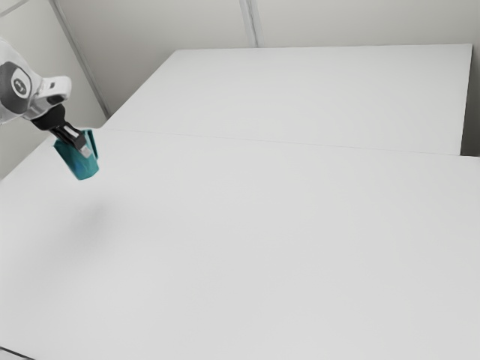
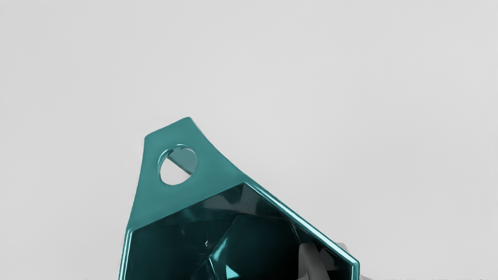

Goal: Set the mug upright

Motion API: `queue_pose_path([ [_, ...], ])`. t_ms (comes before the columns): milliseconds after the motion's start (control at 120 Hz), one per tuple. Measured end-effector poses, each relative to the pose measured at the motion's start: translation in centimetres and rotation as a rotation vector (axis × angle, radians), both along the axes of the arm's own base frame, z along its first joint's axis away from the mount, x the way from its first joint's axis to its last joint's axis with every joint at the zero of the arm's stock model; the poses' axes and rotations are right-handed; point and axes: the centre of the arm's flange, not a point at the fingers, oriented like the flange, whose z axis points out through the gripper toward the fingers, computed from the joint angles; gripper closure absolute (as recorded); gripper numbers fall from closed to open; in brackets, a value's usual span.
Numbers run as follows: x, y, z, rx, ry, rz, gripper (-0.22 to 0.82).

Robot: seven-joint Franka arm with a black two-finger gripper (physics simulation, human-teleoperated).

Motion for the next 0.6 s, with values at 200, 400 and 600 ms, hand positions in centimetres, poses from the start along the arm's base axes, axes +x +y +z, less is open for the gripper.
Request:
queue_pose_path([
  [200,-1.5,-8.3,0.4,0.089,0.051,0.096,0.79],
  [400,-4.8,-11.8,-2.4,0.167,0.068,0.267,0.79],
  [600,-5.6,-15.7,-6.0,0.235,0.006,0.377,0.79],
])
